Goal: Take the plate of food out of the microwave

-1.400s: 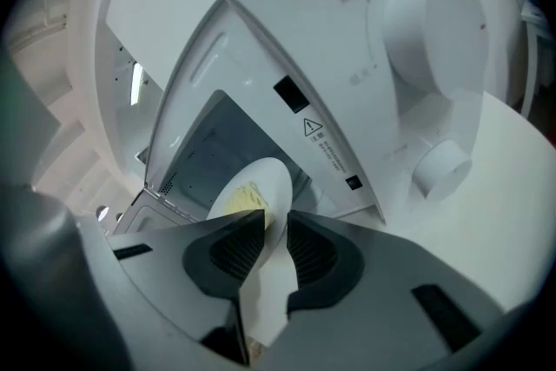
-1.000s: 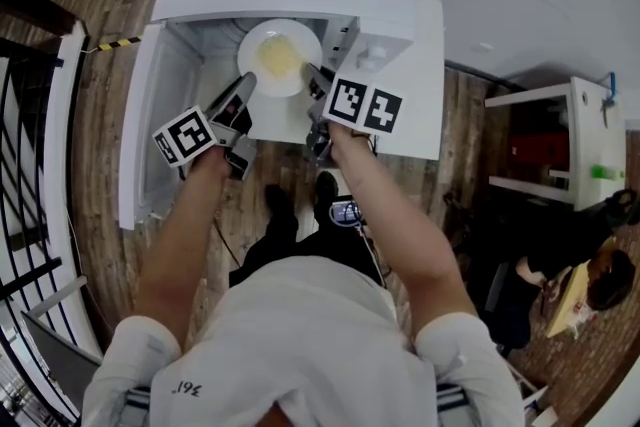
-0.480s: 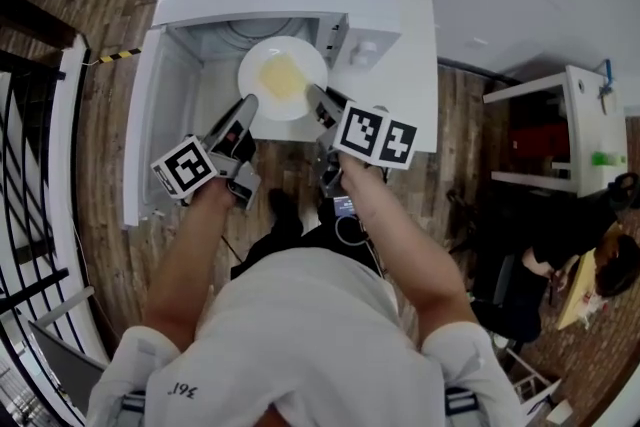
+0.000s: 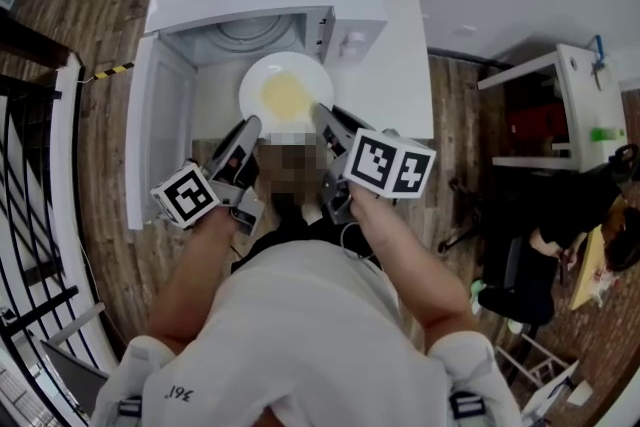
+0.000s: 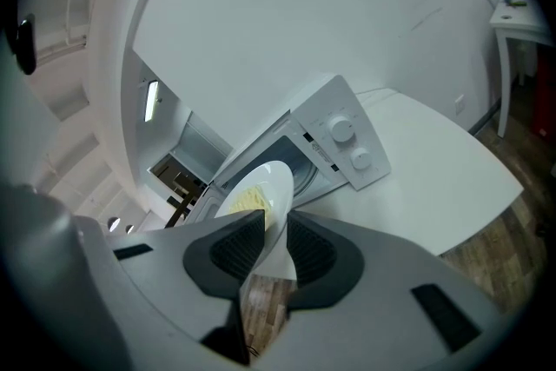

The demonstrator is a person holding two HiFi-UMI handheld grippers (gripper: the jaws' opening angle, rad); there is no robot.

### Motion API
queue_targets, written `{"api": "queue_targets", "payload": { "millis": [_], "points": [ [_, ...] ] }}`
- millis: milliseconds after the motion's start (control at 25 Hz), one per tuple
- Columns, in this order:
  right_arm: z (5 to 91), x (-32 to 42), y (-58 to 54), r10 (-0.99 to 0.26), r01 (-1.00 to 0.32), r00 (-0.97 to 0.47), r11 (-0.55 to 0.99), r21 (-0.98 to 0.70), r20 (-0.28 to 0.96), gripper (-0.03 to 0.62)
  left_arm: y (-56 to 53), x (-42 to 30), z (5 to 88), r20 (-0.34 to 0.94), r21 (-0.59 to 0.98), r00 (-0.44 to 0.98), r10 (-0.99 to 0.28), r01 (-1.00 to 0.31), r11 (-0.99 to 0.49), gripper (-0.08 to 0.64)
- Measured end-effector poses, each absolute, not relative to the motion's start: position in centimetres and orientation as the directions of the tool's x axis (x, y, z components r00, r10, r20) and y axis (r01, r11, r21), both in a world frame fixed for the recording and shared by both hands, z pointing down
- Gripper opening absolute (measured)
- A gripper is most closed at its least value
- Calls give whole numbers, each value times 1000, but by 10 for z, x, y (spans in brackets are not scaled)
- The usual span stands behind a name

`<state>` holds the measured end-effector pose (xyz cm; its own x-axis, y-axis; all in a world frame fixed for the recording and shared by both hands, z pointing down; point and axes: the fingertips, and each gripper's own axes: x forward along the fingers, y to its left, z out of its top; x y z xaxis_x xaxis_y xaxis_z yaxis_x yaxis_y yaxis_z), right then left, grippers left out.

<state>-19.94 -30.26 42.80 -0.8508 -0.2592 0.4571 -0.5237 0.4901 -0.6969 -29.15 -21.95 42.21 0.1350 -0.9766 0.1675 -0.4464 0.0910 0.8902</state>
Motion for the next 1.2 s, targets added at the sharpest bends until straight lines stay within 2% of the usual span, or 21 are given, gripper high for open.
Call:
{"api": "queue_targets", "payload": {
  "millis": [600, 1200],
  "points": [
    [429, -176, -278, -342, -565, -824, 442, -697, 452, 80, -204, -274, 421, 159, 888, 252, -954, -459, 27, 67],
    [422, -142, -302, -351, -573, -819, 454, -682, 454, 80, -230, -241, 417, 170, 882, 259, -951, -469, 30, 66]
  ]
}}
